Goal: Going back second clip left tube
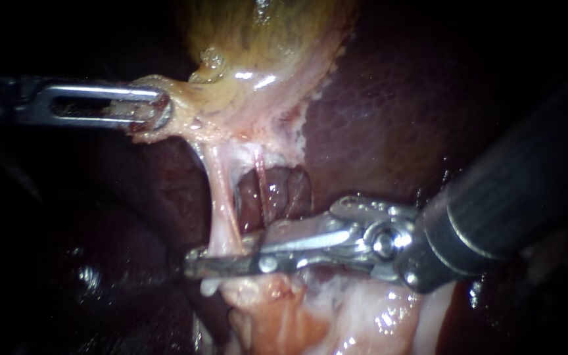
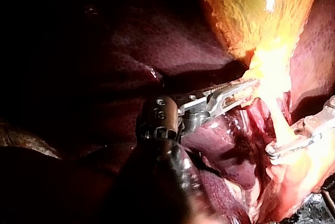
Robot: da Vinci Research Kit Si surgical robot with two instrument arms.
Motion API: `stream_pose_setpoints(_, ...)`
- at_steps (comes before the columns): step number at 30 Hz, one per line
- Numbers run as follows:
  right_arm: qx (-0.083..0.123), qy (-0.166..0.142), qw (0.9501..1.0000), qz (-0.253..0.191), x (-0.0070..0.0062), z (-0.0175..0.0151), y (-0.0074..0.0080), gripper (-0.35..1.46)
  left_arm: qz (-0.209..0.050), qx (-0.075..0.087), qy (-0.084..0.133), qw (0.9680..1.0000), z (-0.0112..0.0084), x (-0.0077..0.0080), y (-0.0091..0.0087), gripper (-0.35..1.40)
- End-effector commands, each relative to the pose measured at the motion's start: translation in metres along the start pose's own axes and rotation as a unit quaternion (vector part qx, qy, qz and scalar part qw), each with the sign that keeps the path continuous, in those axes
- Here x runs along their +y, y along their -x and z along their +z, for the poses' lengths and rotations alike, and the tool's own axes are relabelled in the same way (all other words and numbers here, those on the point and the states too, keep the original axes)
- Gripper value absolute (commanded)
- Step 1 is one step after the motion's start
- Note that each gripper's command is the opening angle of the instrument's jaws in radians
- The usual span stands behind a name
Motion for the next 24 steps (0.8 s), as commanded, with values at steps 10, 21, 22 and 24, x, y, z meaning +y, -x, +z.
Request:
stream_pose_setpoints(10, 0.036, 0.038, 0.9912, -0.121, 0.0024, 0.0013, -0.0003, 0.49, 0.000, 0.000, 0.000, 1.0000, -0.0001, 0.0000, 0.0000, -0.35)
stream_pose_setpoints(21, 0.052, 0.091, 0.9744, -0.199, 0.0041, -0.0020, 0.0000, 0.49, 0.000, 0.000, 0.000, 1.0000, -0.0001, 0.0000, 0.0000, -0.35)
stream_pose_setpoints(22, 0.050, 0.090, 0.9722, -0.210, 0.0038, -0.0027, 0.0002, 0.50, 0.000, 0.000, 0.000, 1.0000, -0.0001, 0.0000, 0.0000, -0.35)
stream_pose_setpoints(24, 0.046, 0.088, 0.9680, -0.231, 0.0033, -0.0046, 0.0008, 0.50, 0.000, 0.000, 0.000, 1.0000, -0.0002, 0.0000, 0.0001, -0.35)
